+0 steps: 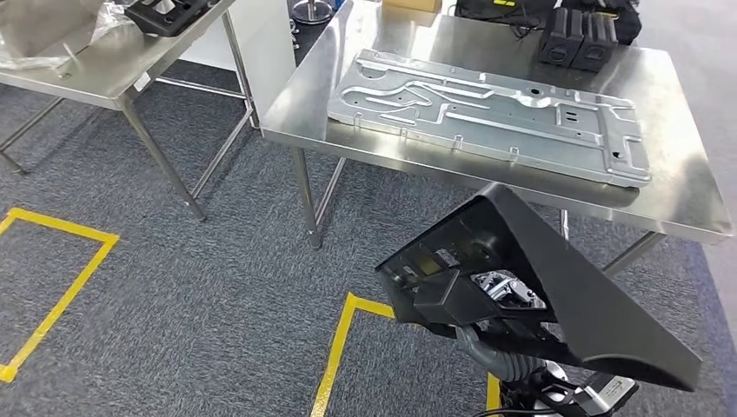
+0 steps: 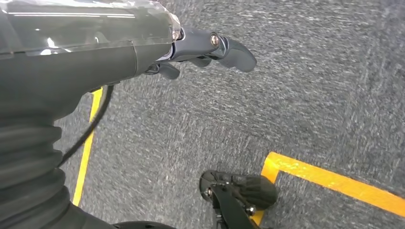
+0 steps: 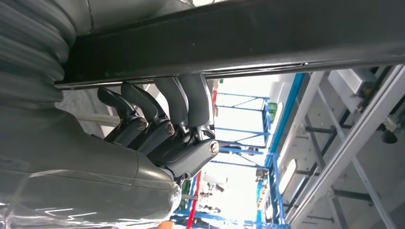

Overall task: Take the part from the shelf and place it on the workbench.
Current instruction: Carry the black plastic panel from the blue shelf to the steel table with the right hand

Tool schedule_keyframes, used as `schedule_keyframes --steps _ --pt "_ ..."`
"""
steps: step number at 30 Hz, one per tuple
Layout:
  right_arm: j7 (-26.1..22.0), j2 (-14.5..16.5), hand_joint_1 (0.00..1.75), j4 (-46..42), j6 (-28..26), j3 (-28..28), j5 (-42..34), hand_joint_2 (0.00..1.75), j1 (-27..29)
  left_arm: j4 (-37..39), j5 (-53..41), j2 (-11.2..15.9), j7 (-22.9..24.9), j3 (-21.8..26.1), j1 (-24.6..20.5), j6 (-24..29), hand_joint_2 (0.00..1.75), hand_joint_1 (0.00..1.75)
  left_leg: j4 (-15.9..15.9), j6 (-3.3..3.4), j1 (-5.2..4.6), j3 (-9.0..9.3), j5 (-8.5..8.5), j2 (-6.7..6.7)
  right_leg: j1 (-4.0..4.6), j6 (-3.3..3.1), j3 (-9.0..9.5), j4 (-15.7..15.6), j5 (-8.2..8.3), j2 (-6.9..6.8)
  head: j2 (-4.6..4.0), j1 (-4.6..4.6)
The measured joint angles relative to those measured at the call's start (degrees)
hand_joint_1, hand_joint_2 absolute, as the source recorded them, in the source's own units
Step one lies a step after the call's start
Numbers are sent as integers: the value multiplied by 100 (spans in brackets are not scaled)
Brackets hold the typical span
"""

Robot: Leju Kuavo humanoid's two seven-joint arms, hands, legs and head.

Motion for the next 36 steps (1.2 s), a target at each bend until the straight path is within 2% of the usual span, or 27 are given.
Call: schedule_keyframes --steps 2,3,4,5,6,7,9,10,11,13,14,16,17,18,19,20,21,22,23,25,26,29,30,32,34,35,36 --pt "4 0 175 -11 4 1 4 175 -4 0 -2 -1 -2 1 8 -10 175 0 -30 42 3 3 15 129 4 50 -286 598 -336 -302 0 0" --pt "6 0 175 -12 5 1 6 175 -2 0 -3 -1 -2 2 16 -12 175 0 -29 48 -2 -1 13 198 -8 70 -474 984 -506 -360 0 -1" --pt "7 0 175 -12 7 2 9 175 6 0 -4 0 -2 2 23 -13 175 0 -28 49 -7 -3 9 267 -19 83 -615 1279 -600 -381 0 -1" --pt "7 0 175 -12 7 2 11 175 15 0 -5 1 -2 2 24 -14 175 0 -28 49 -11 -1 2 338 -27 88 -660 1381 -585 -393 0 -1" --pt "8 0 175 -13 6 1 12 175 21 0 -6 1 -2 2 22 -15 175 0 -27 45 -14 5 -5 404 -29 83 -587 1252 -466 -410 0 -1" --pt "8 0 175 -13 6 1 13 175 23 0 -7 1 -2 2 17 -16 175 0 -28 37 -17 19 -15 462 -24 65 -399 908 -275 -452 0 -1" --pt "8 0 175 -15 5 0 13 175 18 0 -8 -2 -4 2 11 -17 175 0 -28 6 -33 52 -42 568 22 -5 28 95 14 -667 0 -1" --pt "7 0 175 -17 4 0 14 175 14 0 -8 -3 -5 2 9 -17 175 0 -29 -20 -40 64 -54 613 52 -42 150 -146 73 -743 0 -1" --pt "5 0 175 -19 4 0 14 175 13 0 -9 -3 -7 2 7 -17 175 0 -31 -48 -47 75 -63 660 78 -71 192 -248 76 -780 0 0" --pt "-2 1 175 -24 0 -3 18 175 22 0 -7 -2 -1 2 -1 -20 175 0 -48 -112 -53 104 -79 740 81 -117 184 -262 92 -669 0 -1" --pt "-16 2 175 -26 -4 -5 22 175 29 0 1 1 17 2 -7 -28 175 0 -27 -142 -51 114 -113 702 62 -144 194 -290 108 -620 0 -1" --pt "-67 11 175 -31 -15 -10 41 175 18 0 33 5 85 10 -12 -56 175 0 299 -186 -32 -5 -342 469 18 -208 224 -345 139 -536 0 -1" --pt "-91 18 175 -31 -19 -11 53 175 8 0 51 9 122 17 -8 -72 175 0 640 -199 -16 -159 -528 326 14 -228 228 -353 142 -503 0 -1" --pt "-104 25 175 -30 -21 -11 63 175 -1 0 66 10 151 25 0 -84 175 0 1054 -211 -6 -357 -718 241 15 -243 228 -349 139 -465 0 -1" --pt "-108 31 175 -29 -21 -11 69 175 -4 0 76 11 172 32 9 -93 175 0 1419 -224 -3 -544 -843 206 20 -250 227 -343 135 -425 0 -1" --pt "-109 33 175 -28 -20 -11 72 175 -4 0 85 14 185 36 17 -99 175 0 1622 -234 -1 -661 -858 193 25 -254 230 -334 129 -385 0 -1" --pt "-109 34 175 -27 -21 -12 73 175 -4 0 95 17 195 38 22 -108 175 0 1600 -237 -1 -678 -754 190 28 -252 236 -322 121 -347 0 -1" --pt "-111 36 175 -27 -21 -12 75 175 -5 0 103 22 203 41 23 -121 175 0 1345 -232 -1 -585 -550 189 30 -245 246 -308 108 -314 0 -1" --pt "-117 37 175 -27 -22 -12 79 175 -8 0 111 30 209 46 20 -139 175 0 938 -218 -1 -417 -304 182 29 -232 258 -291 91 -288 0 -1" --pt "-143 37 175 -26 -24 -13 90 175 -19 0 126 40 218 75 8 -191 175 0 253 -182 -11 -129 -24 153 49 -186 254 -242 57 -247 0 -1" --pt "-155 37 175 -25 -26 -13 97 175 -25 0 132 43 225 95 2 -217 175 0 97 -161 -18 -67 12 139 54 -159 242 -224 49 -236 0 -1" --pt "-173 37 175 -22 -44 -13 114 175 -35 0 155 46 254 133 -3 -281 175 0 30 -70 -23 -55 28 140 44 -73 219 -206 40 -228 0 -1" --pt "-175 37 175 -22 -55 -13 116 175 -39 0 160 46 261 136 -5 -292 175 0 3 -31 -14 -48 46 149 40 -41 192 -140 -15 -249 0 -1" --pt "-178 37 175 -22 -77 -13 122 175 -54 0 161 46 269 138 -13 -313 175 0 -41 27 3 -39 68 166 16 24 -36 344 -300 -316 0 -1" --pt "-178 37 175 -18 -88 -12 125 175 -65 0 158 48 276 139 -13 -333 175 0 -45 45 -2 -44 59 181 -14 83 -428 1116 -619 -362 0 -1" --pt "-177 37 175 -16 -89 -12 127 175 -65 0 157 49 282 140 -10 -343 175 0 -44 45 -4 -40 52 188 -26 101 -562 1362 -663 -371 0 -1" --pt "-177 37 175 -14 -90 -12 129 175 -67 0 157 49 290 141 -8 -349 175 0 -44 42 -4 -29 44 192 -35 109 -592 1394 -593 -380 0 -1"
